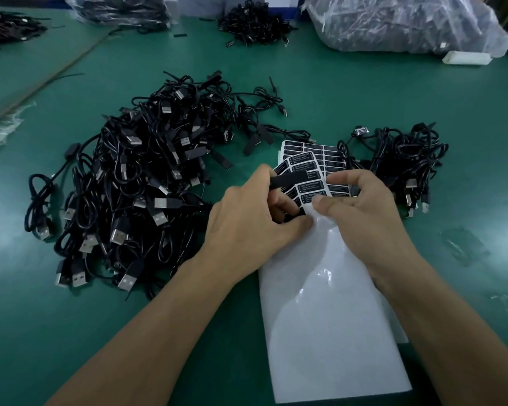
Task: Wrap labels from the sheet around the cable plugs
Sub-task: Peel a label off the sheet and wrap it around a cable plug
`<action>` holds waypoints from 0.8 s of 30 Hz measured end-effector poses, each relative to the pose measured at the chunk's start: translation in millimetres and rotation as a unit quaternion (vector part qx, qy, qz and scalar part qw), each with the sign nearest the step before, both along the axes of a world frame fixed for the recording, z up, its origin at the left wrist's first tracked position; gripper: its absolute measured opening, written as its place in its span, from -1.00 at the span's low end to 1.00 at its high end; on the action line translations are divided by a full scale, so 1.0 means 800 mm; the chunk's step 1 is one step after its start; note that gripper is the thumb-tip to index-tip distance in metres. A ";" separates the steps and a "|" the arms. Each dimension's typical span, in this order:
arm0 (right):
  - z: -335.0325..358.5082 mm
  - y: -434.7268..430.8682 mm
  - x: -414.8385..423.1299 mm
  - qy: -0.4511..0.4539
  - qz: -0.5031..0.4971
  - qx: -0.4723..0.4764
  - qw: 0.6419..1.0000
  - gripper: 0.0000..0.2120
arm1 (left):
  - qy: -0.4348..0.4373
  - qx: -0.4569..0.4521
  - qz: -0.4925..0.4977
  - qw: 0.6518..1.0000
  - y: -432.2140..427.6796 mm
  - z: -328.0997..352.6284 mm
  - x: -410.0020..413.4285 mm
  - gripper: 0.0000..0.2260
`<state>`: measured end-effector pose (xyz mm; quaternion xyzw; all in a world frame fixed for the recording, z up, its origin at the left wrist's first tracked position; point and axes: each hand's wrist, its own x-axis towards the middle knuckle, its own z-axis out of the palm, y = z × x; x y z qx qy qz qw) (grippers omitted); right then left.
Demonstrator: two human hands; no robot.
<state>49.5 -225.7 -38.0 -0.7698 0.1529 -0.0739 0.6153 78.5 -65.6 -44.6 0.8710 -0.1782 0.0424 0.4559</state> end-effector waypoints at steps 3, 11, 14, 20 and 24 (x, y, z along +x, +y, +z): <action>-0.004 -0.001 0.000 -0.003 -0.003 -0.010 1.000 -0.74 | -0.005 -0.001 -0.002 1.000 -0.001 0.000 -0.001 -0.58; -0.005 0.001 0.000 -0.015 0.016 -0.066 0.998 -0.78 | -0.033 0.005 0.001 0.999 -0.001 -0.004 -0.001 -0.62; -0.004 0.003 0.002 -0.005 0.028 -0.072 0.997 -0.75 | -0.034 0.008 0.001 0.999 -0.001 -0.004 0.000 -0.62; -0.003 0.004 0.000 -0.004 0.005 -0.019 1.000 -0.68 | -0.021 -0.016 -0.001 1.000 0.000 -0.004 0.002 -0.61; 0.001 0.005 0.000 0.004 0.006 0.006 1.000 -0.68 | -0.022 -0.018 -0.005 1.000 -0.001 -0.003 0.002 -0.61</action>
